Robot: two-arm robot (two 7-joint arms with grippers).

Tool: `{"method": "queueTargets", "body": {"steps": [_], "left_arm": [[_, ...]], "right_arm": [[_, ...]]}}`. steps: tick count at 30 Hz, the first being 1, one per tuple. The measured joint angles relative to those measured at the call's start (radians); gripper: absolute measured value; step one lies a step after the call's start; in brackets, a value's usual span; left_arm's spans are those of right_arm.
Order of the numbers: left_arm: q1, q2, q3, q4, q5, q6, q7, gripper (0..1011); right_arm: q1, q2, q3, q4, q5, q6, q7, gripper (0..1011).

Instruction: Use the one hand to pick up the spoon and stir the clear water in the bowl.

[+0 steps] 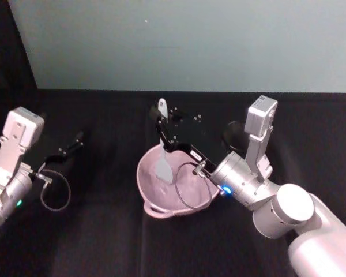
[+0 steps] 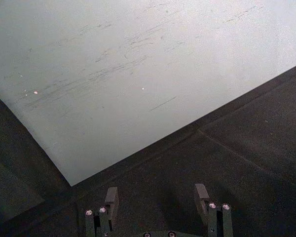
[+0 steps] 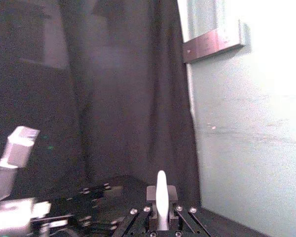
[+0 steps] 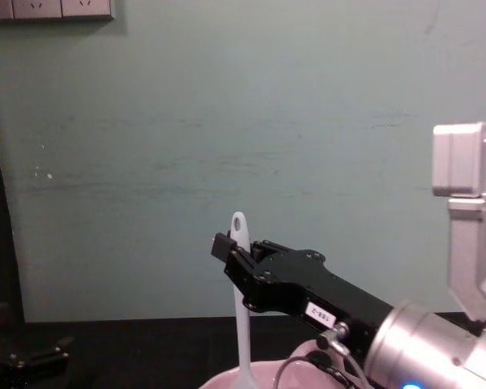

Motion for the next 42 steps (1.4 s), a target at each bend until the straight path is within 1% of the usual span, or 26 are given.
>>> {"method": "queueTargets", "body": {"steps": [3, 4, 5, 6, 7, 10, 12, 14, 15, 17, 18, 20, 23, 27, 28, 30, 32, 35, 39, 42], "left_arm": [[0.0, 0.0, 0.0, 0.0, 0.0, 0.0, 0.0, 1011], [0.0, 0.0, 0.0, 0.0, 0.0, 0.0, 0.0, 1011], [0.0, 0.0, 0.0, 0.0, 0.0, 0.0, 0.0, 1011], [0.0, 0.0, 0.0, 0.0, 0.0, 0.0, 0.0, 1011], [0.0, 0.0, 0.0, 0.0, 0.0, 0.0, 0.0, 1011], [0.0, 0.0, 0.0, 0.0, 0.0, 0.0, 0.0, 1011], [0.0, 0.0, 0.0, 0.0, 0.0, 0.0, 0.0, 1011], [0.0, 0.0, 0.0, 0.0, 0.0, 0.0, 0.0, 1011], [0.0, 0.0, 0.0, 0.0, 0.0, 0.0, 0.0, 1011], [0.0, 0.0, 0.0, 0.0, 0.0, 0.0, 0.0, 1011], [0.0, 0.0, 0.0, 0.0, 0.0, 0.0, 0.0, 1011], [0.0, 0.0, 0.0, 0.0, 0.0, 0.0, 0.0, 1011], [0.0, 0.0, 0.0, 0.0, 0.0, 0.0, 0.0, 1011], [0.0, 0.0, 0.0, 0.0, 0.0, 0.0, 0.0, 1011], [0.0, 0.0, 0.0, 0.0, 0.0, 0.0, 0.0, 1011], [0.0, 0.0, 0.0, 0.0, 0.0, 0.0, 0.0, 1011], [0.0, 0.0, 0.0, 0.0, 0.0, 0.0, 0.0, 1011], [0.0, 0.0, 0.0, 0.0, 0.0, 0.0, 0.0, 1011], [0.0, 0.0, 0.0, 0.0, 0.0, 0.0, 0.0, 1011], [0.0, 0.0, 0.0, 0.0, 0.0, 0.0, 0.0, 1011]], "right_arm": [[0.043, -0.032, 0.011, 0.08, -0.033, -0.048, -0.035, 120], [0.043, -0.032, 0.011, 0.08, -0.033, -0.048, -0.035, 119], [0.06, -0.042, 0.017, 0.113, -0.05, -0.07, -0.051, 119], [0.067, -0.047, 0.021, 0.126, -0.061, -0.082, -0.061, 119], [0.081, -0.052, 0.027, 0.153, -0.081, -0.1, -0.08, 119], [0.095, -0.053, 0.034, 0.174, -0.104, -0.105, -0.1, 119], [0.098, -0.047, 0.043, 0.177, -0.12, -0.102, -0.117, 119], [0.091, -0.033, 0.053, 0.159, -0.127, -0.09, -0.122, 119], [0.091, -0.033, 0.053, 0.159, -0.127, -0.09, -0.122, 119], [0.072, -0.015, 0.06, 0.122, -0.127, -0.073, -0.118, 119], [0.055, -0.002, 0.066, 0.091, -0.124, -0.061, -0.109, 119], [0.034, 0.013, 0.07, 0.055, -0.118, -0.048, -0.096, 119], [-0.017, 0.044, 0.074, -0.027, -0.089, -0.012, -0.058, 119], [-0.054, 0.063, 0.067, -0.08, -0.062, 0.016, -0.029, 120], [-0.068, 0.069, 0.059, -0.098, -0.049, 0.031, -0.017, 120], [-0.079, 0.071, 0.051, -0.111, -0.038, 0.044, -0.007, 120], [-0.089, 0.071, 0.032, -0.122, -0.023, 0.062, 0.005, 120], [-0.089, 0.064, 0.019, -0.121, -0.014, 0.064, 0.012, 120], [-0.075, 0.042, 0.004, -0.1, -0.006, 0.045, 0.019, 119], [-0.05, 0.019, -0.005, -0.063, -0.01, 0.017, 0.018, 119]]}}
